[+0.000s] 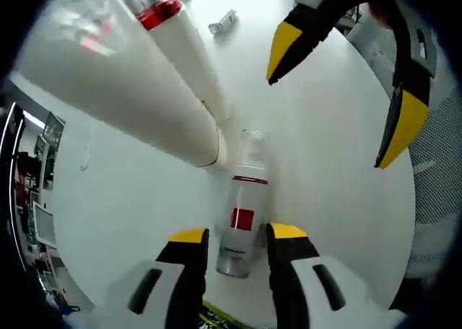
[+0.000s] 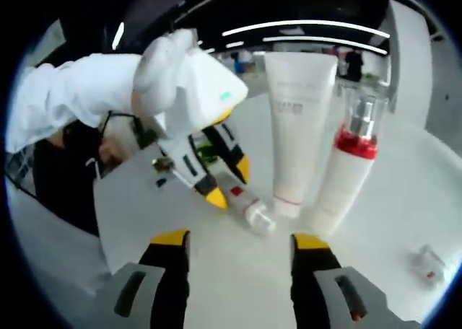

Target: Arrange the skincare products in the storage area until every visible bottle or jar stands upright without overlapping.

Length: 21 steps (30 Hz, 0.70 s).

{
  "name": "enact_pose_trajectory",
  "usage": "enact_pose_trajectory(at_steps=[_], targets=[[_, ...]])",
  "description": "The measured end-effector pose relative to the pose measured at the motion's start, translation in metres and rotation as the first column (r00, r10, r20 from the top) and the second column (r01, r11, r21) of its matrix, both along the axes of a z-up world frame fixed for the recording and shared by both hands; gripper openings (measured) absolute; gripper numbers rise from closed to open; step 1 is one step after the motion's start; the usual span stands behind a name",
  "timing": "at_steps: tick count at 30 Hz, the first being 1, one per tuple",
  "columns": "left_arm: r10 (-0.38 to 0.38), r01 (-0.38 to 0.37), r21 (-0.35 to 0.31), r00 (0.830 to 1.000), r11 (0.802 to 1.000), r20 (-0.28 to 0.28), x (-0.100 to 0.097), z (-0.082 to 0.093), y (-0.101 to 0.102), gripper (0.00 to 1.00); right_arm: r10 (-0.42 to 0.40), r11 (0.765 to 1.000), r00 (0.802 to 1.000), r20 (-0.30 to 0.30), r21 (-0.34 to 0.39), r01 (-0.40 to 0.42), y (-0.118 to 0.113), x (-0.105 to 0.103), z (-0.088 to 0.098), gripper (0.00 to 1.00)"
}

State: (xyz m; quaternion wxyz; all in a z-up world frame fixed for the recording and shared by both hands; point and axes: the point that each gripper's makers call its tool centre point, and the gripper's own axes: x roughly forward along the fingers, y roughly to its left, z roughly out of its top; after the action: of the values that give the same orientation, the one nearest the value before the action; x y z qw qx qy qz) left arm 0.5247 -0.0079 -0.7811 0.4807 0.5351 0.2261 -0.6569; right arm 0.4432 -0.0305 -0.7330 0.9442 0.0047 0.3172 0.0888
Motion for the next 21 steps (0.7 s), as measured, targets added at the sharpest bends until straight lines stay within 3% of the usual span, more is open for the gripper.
enact_pose_trajectory(at_steps=[4, 7, 9, 13, 17, 21], targets=[[0.024, -0.024, -0.006, 1.0, 1.0, -0.007, 0.0, 0.007, 0.005, 0.41, -0.018, 1.0, 1.0, 0.001, -0.013, 0.018, -0.011, -0.001, 0.002, 0.63], [0.04, -0.039, -0.021, 0.999, 0.999, 0.011, 0.003, 0.01, 0.006, 0.55, -0.04, 0.999, 0.999, -0.002, -0.002, 0.04, -0.015, -0.001, 0.002, 0.75], [0.026, -0.026, -0.018, 1.0, 0.999, 0.01, 0.001, 0.011, 0.007, 0.58, -0.04, 0.999, 0.999, -0.002, -0.007, 0.04, -0.016, -0.001, 0.002, 0.76], [-0.002, 0.002, 0.005, 1.0, 1.0, -0.006, -0.004, 0.007, 0.01, 0.53, -0.038, 0.999, 0.999, -0.002, -0.004, 0.038, -0.014, -0.002, 0.003, 0.8], [0.0, 0.0, 0.023, 1.0, 1.0, -0.02, -0.005, 0.002, 0.011, 0.54, -0.042, 0.999, 0.999, 0.005, 0.022, 0.042, -0.012, 0.0, 0.004, 0.98], [-0.01, 0.01, 0.023, 1.0, 1.0, -0.01, -0.003, 0.0, 0.007, 0.48, -0.038, 0.999, 0.999, -0.005, 0.012, 0.038, -0.013, -0.001, 0.004, 0.99]])
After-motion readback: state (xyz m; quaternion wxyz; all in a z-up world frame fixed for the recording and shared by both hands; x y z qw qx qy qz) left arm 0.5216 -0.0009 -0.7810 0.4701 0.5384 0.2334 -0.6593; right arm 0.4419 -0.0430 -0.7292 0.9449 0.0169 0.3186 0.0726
